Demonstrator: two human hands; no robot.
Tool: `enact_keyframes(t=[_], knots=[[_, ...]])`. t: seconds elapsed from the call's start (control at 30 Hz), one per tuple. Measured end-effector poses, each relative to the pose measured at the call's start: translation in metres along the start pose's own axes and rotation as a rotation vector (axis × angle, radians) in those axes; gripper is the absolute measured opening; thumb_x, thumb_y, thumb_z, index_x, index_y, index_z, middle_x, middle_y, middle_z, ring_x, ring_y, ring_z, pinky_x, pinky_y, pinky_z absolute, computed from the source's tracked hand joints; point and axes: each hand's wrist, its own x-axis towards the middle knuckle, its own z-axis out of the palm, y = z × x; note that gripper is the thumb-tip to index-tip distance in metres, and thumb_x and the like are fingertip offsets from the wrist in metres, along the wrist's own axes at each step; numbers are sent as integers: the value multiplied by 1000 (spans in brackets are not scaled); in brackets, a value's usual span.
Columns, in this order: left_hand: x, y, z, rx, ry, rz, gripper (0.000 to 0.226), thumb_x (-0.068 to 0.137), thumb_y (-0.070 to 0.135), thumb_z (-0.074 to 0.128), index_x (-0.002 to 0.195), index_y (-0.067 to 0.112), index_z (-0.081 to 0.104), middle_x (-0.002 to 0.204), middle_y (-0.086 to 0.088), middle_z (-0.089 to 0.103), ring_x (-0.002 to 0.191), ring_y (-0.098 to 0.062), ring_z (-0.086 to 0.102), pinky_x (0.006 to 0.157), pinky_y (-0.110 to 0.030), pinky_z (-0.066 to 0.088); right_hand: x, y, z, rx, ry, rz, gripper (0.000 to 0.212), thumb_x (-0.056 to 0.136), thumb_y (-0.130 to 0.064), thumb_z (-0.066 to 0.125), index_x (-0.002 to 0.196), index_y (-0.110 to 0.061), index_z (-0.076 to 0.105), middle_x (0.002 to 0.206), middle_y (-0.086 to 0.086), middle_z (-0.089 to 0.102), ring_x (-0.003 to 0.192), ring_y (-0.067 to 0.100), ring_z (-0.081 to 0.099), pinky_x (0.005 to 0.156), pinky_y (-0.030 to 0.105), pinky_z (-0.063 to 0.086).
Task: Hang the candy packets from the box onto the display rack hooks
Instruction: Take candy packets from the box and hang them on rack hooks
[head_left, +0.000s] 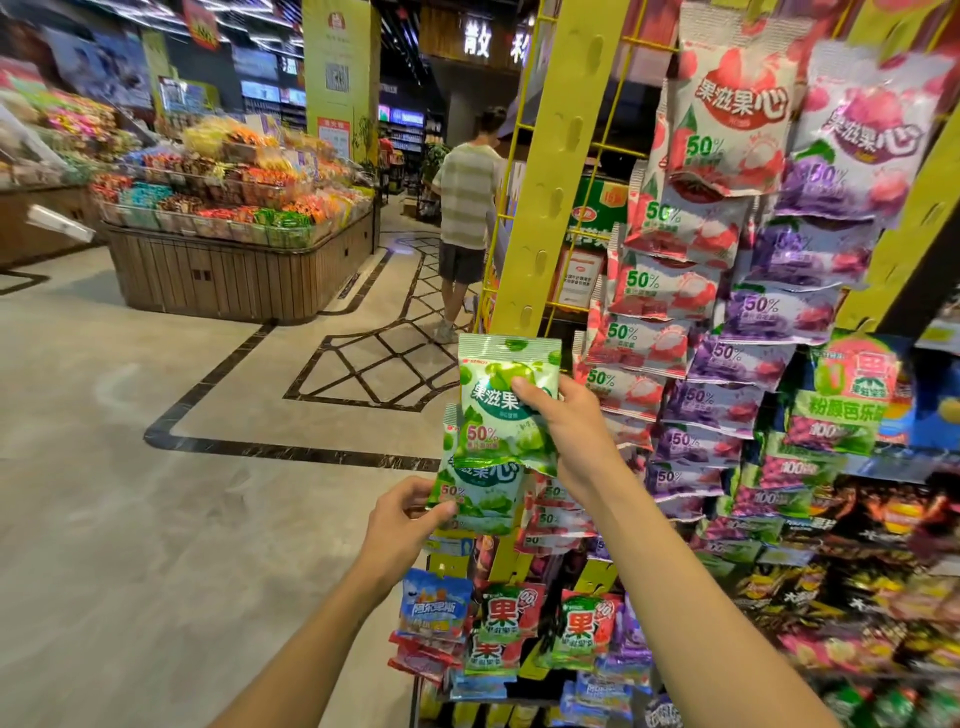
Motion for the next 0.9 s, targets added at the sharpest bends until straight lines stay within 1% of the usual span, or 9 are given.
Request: enact_keyframes(t=[0.13,0.27,0.3,0.4,0.53,0.6,0.7,0.8,0.9], knots=[[0,3,-4,-11,11,10,6,91,16,77,94,15,73,97,-1,77,95,-18,72,82,-34,58,1,9,6,-14,42,28,20,95,-20,70,112,-10,69,98,-2,77,83,7,74,63,18,54],[1,1,-6,-8,11,10,5,91,17,77,93,18,73,97,1,77,97,-20,71,84,-38,59,-2,17,9,11,42,50,8,96,-20,69,100,-20,62,93,-10,68,76,-3,63,59,8,47],[1,0,-5,-6,14,11,5,91,17,76,93,17,72,96,1,77,97,-20,71,83,-37,59,-2,21,9,30,31,54,15,97,-20,68,108,-24,58,96,-14,62,80,-4,59,68,9,47],[1,2,-4,-13,16,16,5,91,15,76,93,16,72,95,2,77,93,-18,71,78,-32,58,-6,26,10,14,22,46,55,97,-24,68,144,-8,45,120,-11,54,104,5,52,95,22,38],[2,1,-4,-9,9,17,5,92,16,76,94,19,72,97,4,77,98,-18,70,83,-35,58,-3,41,9,-76,96,-10,17,93,-28,72,102,-21,60,100,-15,67,91,3,67,79,24,56],[2,-1,-3,-6,3,12,5,91,17,76,94,19,72,97,3,77,100,-21,70,86,-40,59,-3,45,10,-122,159,-55,21,90,-33,76,101,-21,62,99,-8,71,93,15,71,78,32,58],[3,-3,-1,-9,-2,10,7,91,17,77,97,20,73,100,3,77,101,-22,71,90,-46,59,-4,51,8,-330,233,-94,35,89,-45,74,103,-16,61,90,-5,64,77,12,61,68,30,48],[3,-2,0,2,-2,10,9,90,20,78,97,22,73,101,4,77,101,-19,71,92,-47,57,-7,54,7,-462,238,-105,41,90,-51,70,109,-17,60,97,-9,65,91,17,64,76,33,49],[3,1,3,-1,-16,-2,9,89,20,78,96,20,73,99,2,77,96,-16,72,90,-45,59,-13,54,7,-537,263,-116,56,92,-54,66,133,-17,52,111,-18,53,113,17,56,94,35,45]])
